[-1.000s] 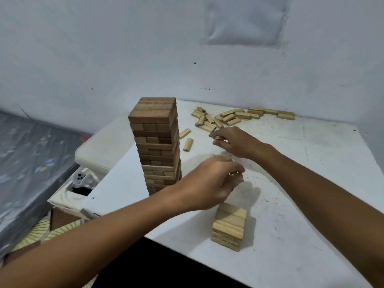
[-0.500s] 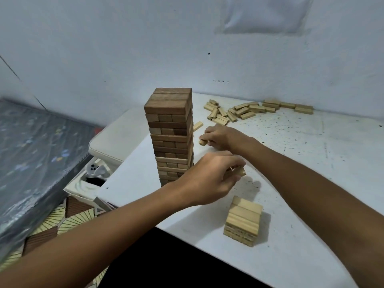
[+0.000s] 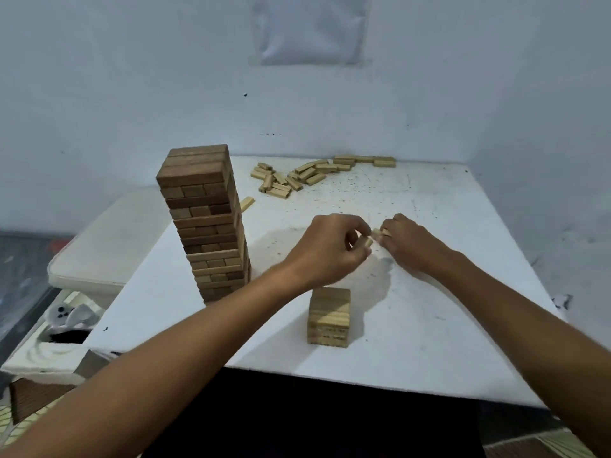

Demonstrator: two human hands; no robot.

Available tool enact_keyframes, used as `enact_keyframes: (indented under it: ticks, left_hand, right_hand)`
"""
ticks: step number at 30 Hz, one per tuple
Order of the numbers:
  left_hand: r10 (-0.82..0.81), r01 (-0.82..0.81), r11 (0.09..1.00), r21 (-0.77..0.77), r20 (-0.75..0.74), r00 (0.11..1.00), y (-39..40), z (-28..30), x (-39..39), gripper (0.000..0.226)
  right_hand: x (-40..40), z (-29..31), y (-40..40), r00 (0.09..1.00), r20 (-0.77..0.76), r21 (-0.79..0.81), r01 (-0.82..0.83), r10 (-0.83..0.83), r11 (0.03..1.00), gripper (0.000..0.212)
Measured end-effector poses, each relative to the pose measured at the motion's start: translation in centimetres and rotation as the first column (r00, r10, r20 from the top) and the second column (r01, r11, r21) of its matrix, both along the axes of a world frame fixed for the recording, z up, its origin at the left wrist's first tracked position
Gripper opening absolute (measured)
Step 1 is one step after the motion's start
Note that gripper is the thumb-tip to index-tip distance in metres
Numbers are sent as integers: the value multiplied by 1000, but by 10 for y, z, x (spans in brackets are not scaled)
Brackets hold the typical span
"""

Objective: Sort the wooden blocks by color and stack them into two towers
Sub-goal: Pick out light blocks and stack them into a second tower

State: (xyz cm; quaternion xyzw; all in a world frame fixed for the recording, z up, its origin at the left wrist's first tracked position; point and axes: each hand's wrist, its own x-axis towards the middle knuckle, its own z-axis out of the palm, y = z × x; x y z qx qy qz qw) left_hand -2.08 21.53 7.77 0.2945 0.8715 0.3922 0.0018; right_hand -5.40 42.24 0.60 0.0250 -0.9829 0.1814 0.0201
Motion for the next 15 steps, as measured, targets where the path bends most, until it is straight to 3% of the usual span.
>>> enact_keyframes:
  ticks: [6,10,15]
  left_hand:
    - [-122,141,973,-184,109,986,44,8,6,4]
    - [-148,212,910,-357,199,969,72,6,-1,12]
    - [-139,294,845,-447,347,927,92,-4,-4,24]
  right_hand:
    - [80,12,18,963,101,-158,264,-250,951,41]
    - [122,12,10,921,132,-170,385,-366,907,47]
    - [143,16,-1,885,188,-207,461,-427,863,47]
